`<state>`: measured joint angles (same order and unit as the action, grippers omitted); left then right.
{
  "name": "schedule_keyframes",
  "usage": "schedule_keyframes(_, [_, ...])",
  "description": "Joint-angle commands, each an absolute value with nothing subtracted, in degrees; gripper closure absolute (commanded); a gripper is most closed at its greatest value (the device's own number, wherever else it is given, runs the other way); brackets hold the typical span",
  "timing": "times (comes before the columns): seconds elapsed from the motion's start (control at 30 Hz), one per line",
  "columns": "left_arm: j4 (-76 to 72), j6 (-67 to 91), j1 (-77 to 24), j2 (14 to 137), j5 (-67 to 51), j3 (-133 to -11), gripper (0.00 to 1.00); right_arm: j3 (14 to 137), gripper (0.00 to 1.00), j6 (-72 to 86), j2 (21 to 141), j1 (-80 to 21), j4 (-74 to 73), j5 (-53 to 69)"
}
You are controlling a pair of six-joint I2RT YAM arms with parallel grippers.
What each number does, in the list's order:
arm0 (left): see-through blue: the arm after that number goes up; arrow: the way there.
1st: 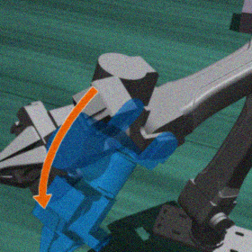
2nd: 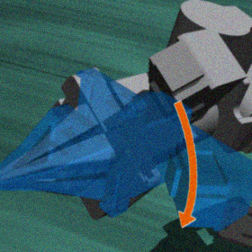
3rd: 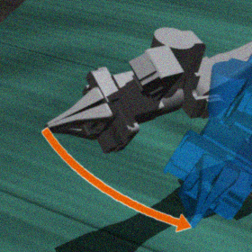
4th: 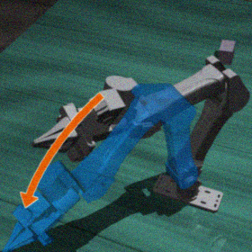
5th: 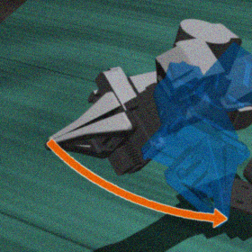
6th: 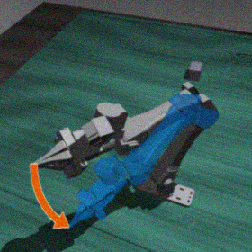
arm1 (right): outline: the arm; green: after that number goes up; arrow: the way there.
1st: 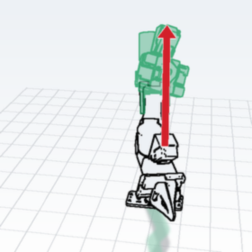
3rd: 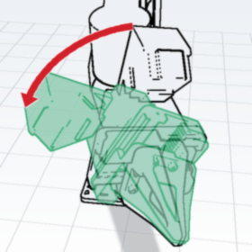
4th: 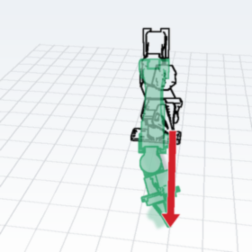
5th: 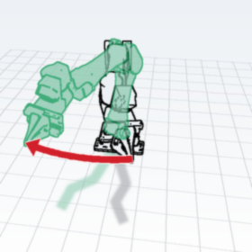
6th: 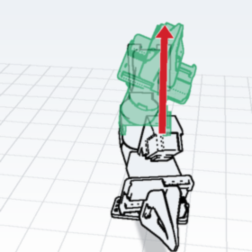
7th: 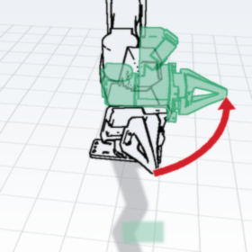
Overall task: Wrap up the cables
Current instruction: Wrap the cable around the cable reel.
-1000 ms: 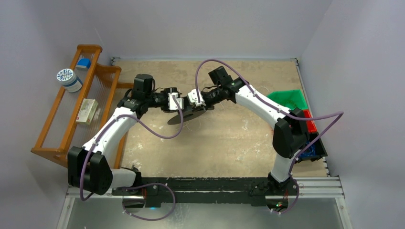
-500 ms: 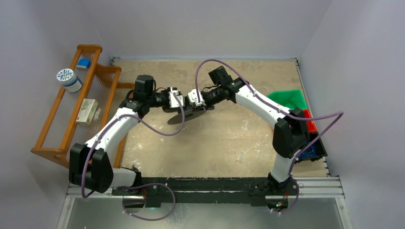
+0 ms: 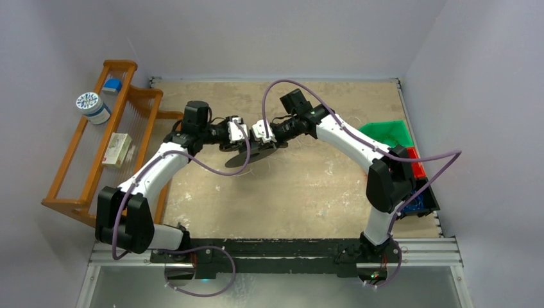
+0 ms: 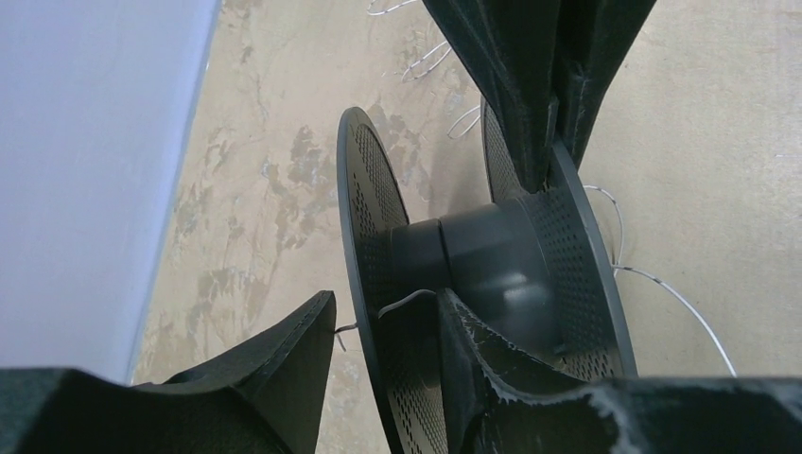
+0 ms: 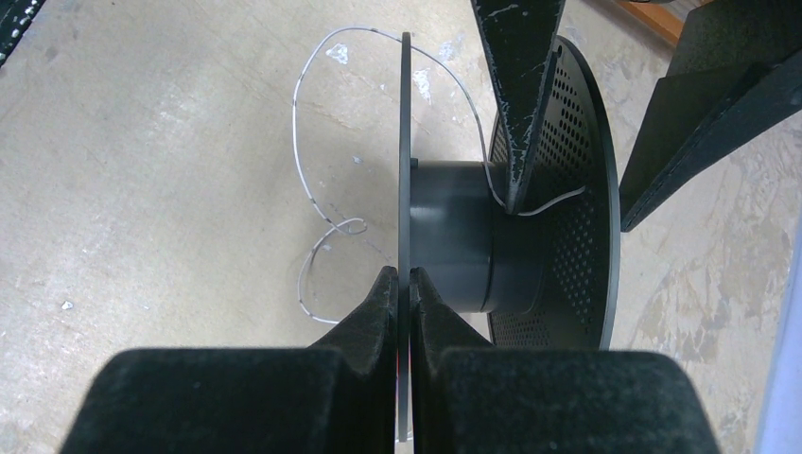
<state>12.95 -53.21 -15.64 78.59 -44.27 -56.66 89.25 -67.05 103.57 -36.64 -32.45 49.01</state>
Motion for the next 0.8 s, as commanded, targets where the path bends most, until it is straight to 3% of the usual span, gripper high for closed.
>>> schedule_keyframes(0.0, [13.6, -49.8, -15.3, 78.5, -45.3, -59.6, 0.58, 90.5, 1.00, -66.8, 103.8, -36.9, -33.0, 49.5])
schedule_keyframes(0.77, [11.8, -31.3, -14.9, 79.3, -46.5, -62.2, 0.57, 89.2, 1.00, -66.5, 102.7, -36.8, -31.9, 48.3])
